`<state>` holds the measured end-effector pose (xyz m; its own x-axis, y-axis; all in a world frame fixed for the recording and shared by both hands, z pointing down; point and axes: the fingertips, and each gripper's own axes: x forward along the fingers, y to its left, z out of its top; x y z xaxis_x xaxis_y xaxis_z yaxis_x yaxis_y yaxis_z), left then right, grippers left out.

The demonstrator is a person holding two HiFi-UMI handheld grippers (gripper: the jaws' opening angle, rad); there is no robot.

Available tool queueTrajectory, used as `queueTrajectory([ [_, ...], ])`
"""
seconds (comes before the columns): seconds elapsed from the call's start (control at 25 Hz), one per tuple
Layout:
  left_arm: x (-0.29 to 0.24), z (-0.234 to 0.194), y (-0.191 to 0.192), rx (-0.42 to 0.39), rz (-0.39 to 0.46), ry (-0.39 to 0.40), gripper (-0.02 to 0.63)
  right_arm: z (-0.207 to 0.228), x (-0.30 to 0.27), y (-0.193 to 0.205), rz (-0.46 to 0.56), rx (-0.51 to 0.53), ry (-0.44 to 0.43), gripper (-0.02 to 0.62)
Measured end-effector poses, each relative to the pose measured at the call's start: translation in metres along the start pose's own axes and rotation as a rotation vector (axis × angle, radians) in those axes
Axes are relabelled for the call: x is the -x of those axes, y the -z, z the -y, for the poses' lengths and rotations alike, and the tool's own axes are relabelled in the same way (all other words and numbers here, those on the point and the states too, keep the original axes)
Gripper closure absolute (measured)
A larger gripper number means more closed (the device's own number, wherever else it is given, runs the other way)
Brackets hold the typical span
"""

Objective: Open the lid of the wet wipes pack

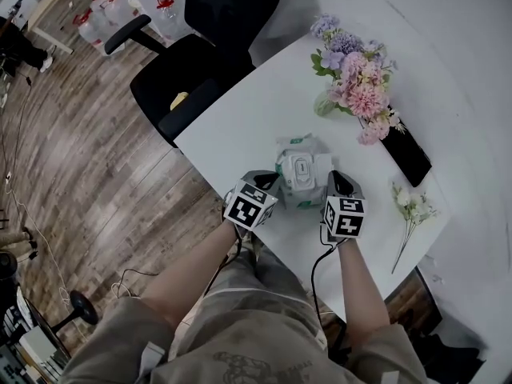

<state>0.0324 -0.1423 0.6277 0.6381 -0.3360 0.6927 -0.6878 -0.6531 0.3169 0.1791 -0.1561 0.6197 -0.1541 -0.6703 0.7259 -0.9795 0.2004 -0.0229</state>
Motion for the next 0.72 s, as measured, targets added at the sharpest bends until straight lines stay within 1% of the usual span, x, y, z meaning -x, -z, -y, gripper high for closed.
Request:
queueTrajectory([
  [0.12,0.007,-0.005,-0.002,0.023,0.017,-0.013,0.591,-0.003,-0.005,0.003,-0.012,0.009,-0.008,0.563],
  [0.2,0.014,-0.007,-0.007,0.023,0.030,-0.024,0.591,-0.004,-0.002,-0.005,0.011,0.001,-0.012,0.563],
  [0.32,0.028,-0.011,-0.017,0.022,0.060,-0.040,0.591,-0.009,0.013,-0.025,0.069,-0.022,-0.040,0.565],
  [0.44,0.047,-0.013,-0.030,0.017,0.094,-0.053,0.591,-0.016,0.038,-0.052,0.140,0.006,-0.060,0.563],
  [0.6,0.080,-0.009,-0.055,-0.022,0.157,-0.064,0.591,-0.028,0.080,-0.092,0.245,0.033,-0.097,0.565],
  [0.72,0.107,-0.003,-0.076,-0.061,0.209,-0.081,0.591,-0.034,0.115,-0.119,0.323,0.033,-0.119,0.563],
])
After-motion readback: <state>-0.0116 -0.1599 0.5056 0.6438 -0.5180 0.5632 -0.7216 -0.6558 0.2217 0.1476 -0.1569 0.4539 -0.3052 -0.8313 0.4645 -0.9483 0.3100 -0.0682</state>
